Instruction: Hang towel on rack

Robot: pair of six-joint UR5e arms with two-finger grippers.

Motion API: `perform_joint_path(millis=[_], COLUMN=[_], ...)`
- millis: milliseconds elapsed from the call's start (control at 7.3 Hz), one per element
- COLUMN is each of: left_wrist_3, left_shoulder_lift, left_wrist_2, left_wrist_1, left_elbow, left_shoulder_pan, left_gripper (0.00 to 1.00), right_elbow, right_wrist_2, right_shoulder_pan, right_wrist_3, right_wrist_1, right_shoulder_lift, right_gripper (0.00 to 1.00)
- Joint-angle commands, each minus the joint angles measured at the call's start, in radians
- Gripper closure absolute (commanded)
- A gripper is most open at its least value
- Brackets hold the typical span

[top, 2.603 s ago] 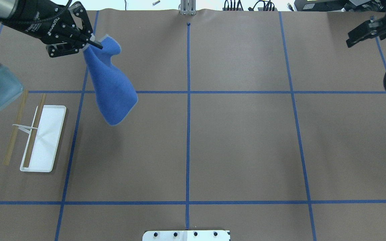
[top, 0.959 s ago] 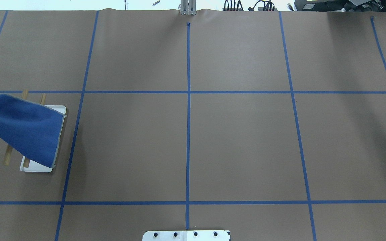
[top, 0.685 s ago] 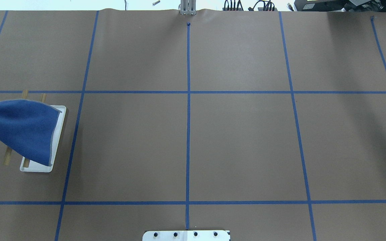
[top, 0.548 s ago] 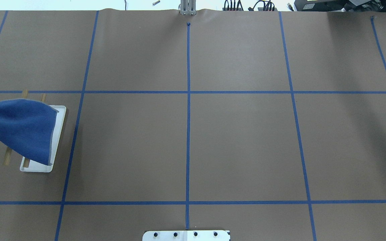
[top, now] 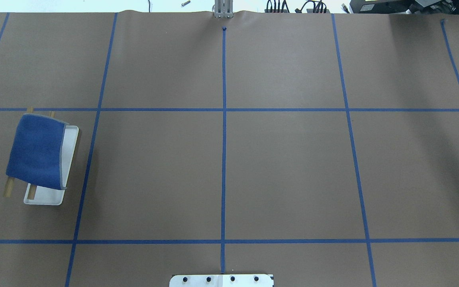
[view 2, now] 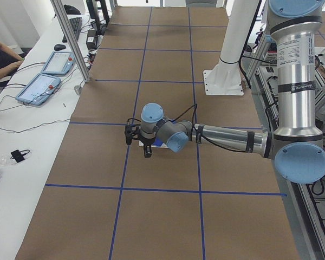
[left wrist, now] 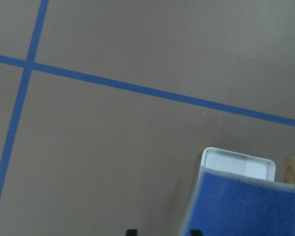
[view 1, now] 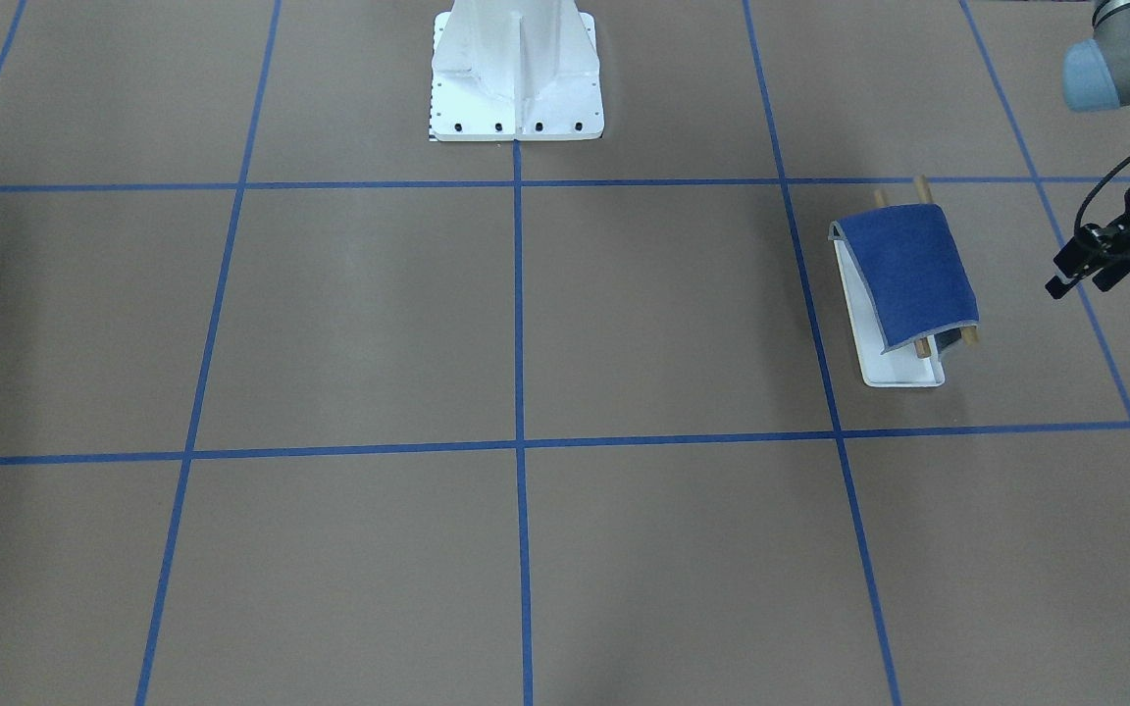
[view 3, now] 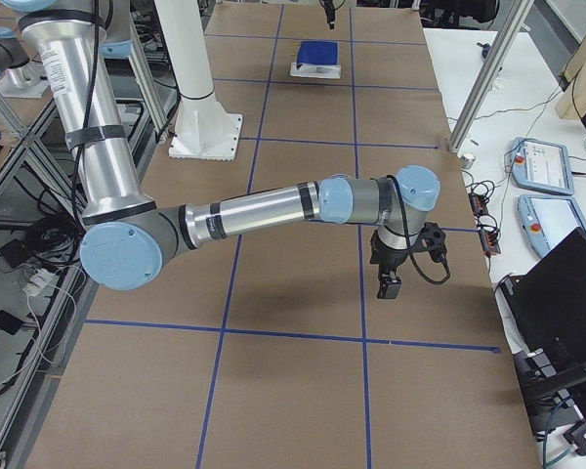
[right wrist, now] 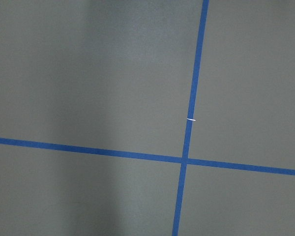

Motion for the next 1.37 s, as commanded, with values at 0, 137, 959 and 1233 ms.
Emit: perform_joint_path(millis=[0, 137, 959, 1233], left_wrist_3=[0.015, 0.053, 0.739, 0.742], left_shoulder_lift=[0.003, 0.001, -0.158, -0.14], left_wrist_2=[0.043, 0.041, 0.032, 0.035], left_wrist_1=[-0.087, -0.056, 0.544, 0.546], left_elbow=[0.048, 0.051, 0.037, 0.045], left_shoulder_pan=[-0.005, -0.025, -0.294, -0.295], left_gripper=[0.01, 0.01, 0.01, 0.01], right_elbow=[-0.003, -0.003, -0.055, -0.055], right_wrist_2=[0.002, 0.007, 0.017, 0.017], right_shoulder_pan=[0.006, 0.009, 0.018, 0.018], right_wrist_3=[0.0, -0.006, -0.008, -0.008], right_wrist_1=[0.007, 0.014, 0.014, 0.057], right_shoulder_lift=[-0.023, -0.057, -0.094, -0.132], right_gripper=[0.0, 0.0, 0.0, 0.0])
